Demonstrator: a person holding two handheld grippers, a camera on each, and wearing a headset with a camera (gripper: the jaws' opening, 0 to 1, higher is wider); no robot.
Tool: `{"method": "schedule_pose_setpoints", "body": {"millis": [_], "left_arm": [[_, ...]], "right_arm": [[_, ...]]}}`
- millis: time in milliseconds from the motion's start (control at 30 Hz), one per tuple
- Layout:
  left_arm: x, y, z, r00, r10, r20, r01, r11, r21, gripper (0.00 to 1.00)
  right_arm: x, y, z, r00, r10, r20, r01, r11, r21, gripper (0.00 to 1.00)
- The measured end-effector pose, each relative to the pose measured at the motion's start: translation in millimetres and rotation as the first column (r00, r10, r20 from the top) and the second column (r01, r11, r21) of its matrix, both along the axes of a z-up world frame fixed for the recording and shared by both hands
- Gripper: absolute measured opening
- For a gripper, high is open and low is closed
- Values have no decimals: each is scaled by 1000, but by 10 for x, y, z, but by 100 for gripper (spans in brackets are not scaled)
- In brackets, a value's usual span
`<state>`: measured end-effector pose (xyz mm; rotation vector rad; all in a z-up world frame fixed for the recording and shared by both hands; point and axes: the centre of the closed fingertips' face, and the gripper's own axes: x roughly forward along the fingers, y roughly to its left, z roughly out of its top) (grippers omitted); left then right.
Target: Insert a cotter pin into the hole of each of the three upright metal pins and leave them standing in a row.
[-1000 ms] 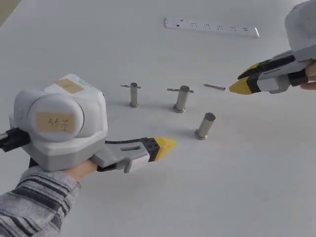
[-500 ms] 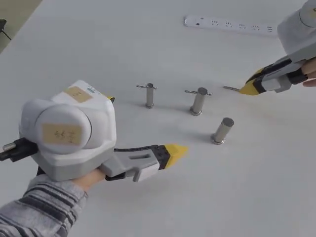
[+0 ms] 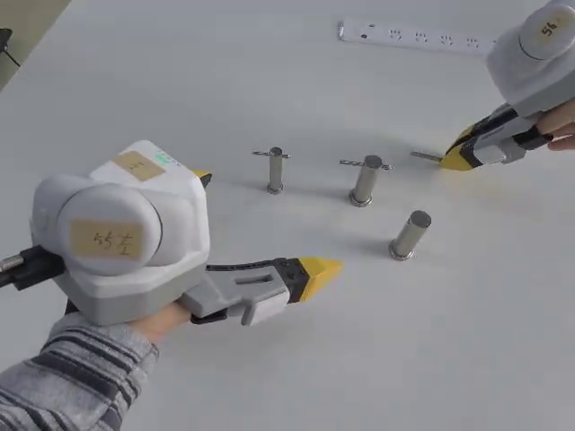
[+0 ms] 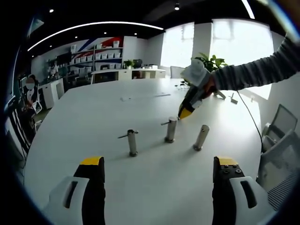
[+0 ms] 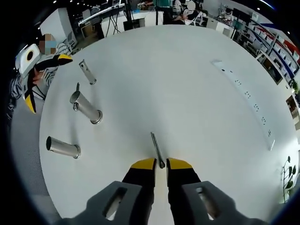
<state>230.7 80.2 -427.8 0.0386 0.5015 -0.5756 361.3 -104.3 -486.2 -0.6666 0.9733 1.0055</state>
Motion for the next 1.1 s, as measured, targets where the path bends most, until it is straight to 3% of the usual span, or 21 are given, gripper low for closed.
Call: {"method": "schedule_pose_setpoints", "body": {"millis": [233,300,433,633,733,833,1100], "left_arm": [[2,7,5,1000,-1,0,1,1000,3,95],[8,7,23,1000,3,2,-3,1000,-5,94],[18,-2,108,1000,6,17,-5,999,-36,92],[9,-20,185,999,-5,32,6,1000,-28,88],[-26,-76,216,999,-32,17,33,997,-65,74],[-40,-129,282,999,-48,20,49,995,-92,71],[-39,-212,402,996,-84,21,86,992,-96,69]], "right_arm": [[-39,15,5,990,133,55,-127,986,-105,0],[31,-41,-26,988,144,60,-137,984,-115,0],[26,-19,-21,982,177,69,-169,979,-110,0],[65,69,223,971,177,158,-171,984,-53,0],[61,71,320,960,192,204,-187,981,-41,0],[-27,114,450,947,211,241,-210,977,-30,0],[-357,259,732,909,256,329,-267,964,-14,0]]}}
